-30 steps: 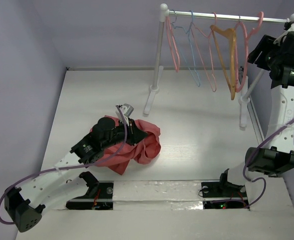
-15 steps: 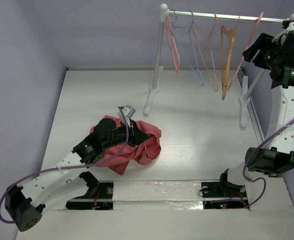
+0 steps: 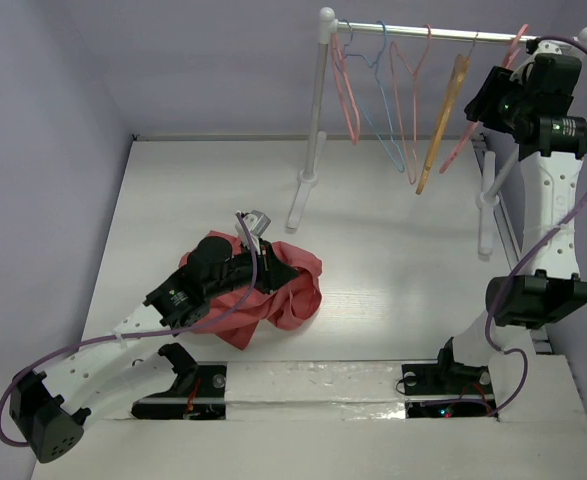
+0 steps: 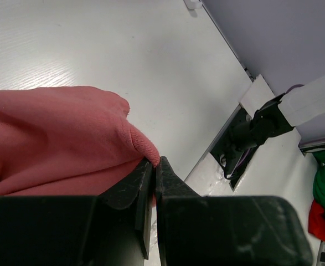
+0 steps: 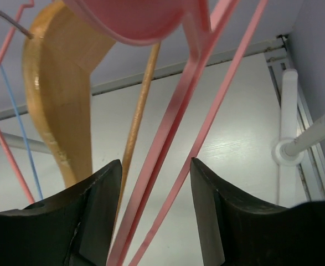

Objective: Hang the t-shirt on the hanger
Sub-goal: Pick up the hanger from the clothesline.

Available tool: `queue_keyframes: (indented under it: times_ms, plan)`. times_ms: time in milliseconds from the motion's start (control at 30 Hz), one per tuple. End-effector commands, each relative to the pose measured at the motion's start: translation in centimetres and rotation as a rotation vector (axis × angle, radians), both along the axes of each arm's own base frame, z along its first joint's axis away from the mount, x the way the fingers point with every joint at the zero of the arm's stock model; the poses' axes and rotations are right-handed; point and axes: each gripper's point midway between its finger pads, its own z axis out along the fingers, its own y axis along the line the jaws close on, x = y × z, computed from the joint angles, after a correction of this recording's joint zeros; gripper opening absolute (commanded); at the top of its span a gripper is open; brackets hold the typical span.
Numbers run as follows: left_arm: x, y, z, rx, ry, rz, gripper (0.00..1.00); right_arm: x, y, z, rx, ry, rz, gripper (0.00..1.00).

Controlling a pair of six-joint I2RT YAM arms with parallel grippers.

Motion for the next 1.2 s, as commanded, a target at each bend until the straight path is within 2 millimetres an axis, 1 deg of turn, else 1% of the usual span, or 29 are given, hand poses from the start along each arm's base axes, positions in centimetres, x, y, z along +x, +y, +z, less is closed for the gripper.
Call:
queue_keyframes:
  times_ms: [0, 167, 200, 400, 467, 600, 633, 700, 733, 767, 867, 933, 967, 1000, 1033, 1133, 1167]
  plan:
    - [0.1, -0.5, 1.6, -0.049, -0.042, -0.008, 0.0, -1.4, -1.4, 3.6, -0.055, -0.085, -0.077, 0.58]
    - [0.1, -0.5, 1.7, -0.052, -0.044, -0.009, 0.0, -1.9, -2.1, 3.2, -0.082, -0.068, -0.111, 0.54]
    - [0.1, -0.5, 1.8, -0.054, -0.046, -0.009, 0.0, -2.1, -2.7, 3.1, -0.093, -0.066, -0.141, 0.53]
    - [0.0, -0.4, 1.9, -0.054, -0.049, -0.01, 0.0, -2.2, -3.0, 2.9, -0.106, -0.059, -0.158, 0.52]
    - [0.0, -0.3, 1.9, -0.054, -0.049, -0.008, 0.0, -2.2, -3.2, 2.9, -0.109, -0.055, -0.163, 0.48]
    - [0.0, -0.3, 1.8, -0.055, -0.048, -0.009, 0.0, -2.3, -3.4, 2.6, -0.119, -0.048, -0.172, 0.46]
    - [-0.1, -0.4, 1.8, -0.056, -0.047, -0.012, 0.0, -2.4, -3.4, 2.6, -0.118, -0.046, -0.174, 0.4]
    - [-0.1, -0.3, 1.8, -0.057, -0.048, -0.012, 0.0, -2.5, -3.4, 2.8, -0.117, -0.051, -0.176, 0.39]
    - [-0.1, -0.3, 1.9, -0.06, -0.049, -0.012, 0.0, -2.5, -3.4, 2.7, -0.117, -0.049, -0.174, 0.29]
    - [-0.2, -0.3, 2.0, -0.062, -0.051, -0.013, 0.0, -2.5, -3.4, 2.7, -0.118, -0.049, -0.175, 0.22]
    - [-0.2, -0.2, 2.0, -0.062, -0.054, -0.009, 0.0, -2.5, -3.4, 2.8, -0.118, -0.049, -0.175, 0.13]
    - [-0.2, -0.2, 2.0, -0.062, -0.053, -0.009, 0.0, -2.4, -3.3, 3.2, -0.118, -0.065, -0.168, 0.08]
    - [-0.2, -0.2, 2.1, -0.063, -0.055, -0.011, 0.0, -2.4, -3.2, 3.5, -0.119, -0.076, -0.163, 0.04]
    - [-0.2, -0.2, 2.1, -0.064, -0.054, -0.01, 0.0, -2.5, -3.0, 4.4, -0.118, -0.102, -0.157, 0.01]
    - [-0.2, -0.2, 2.1, -0.064, -0.056, -0.009, 0.0, -2.4, -3.0, 4.8, -0.121, -0.116, -0.15, 0.0]
    - [-0.2, -0.2, 2.1, -0.063, -0.054, -0.009, 0.0, -2.5, -2.8, 6.9, -0.128, -0.18, -0.143, 0.0]
    - [-0.1, -0.2, 2.1, -0.064, -0.053, -0.009, 0.0, -2.6, -2.8, 7.1, -0.132, -0.188, -0.143, 0.0]
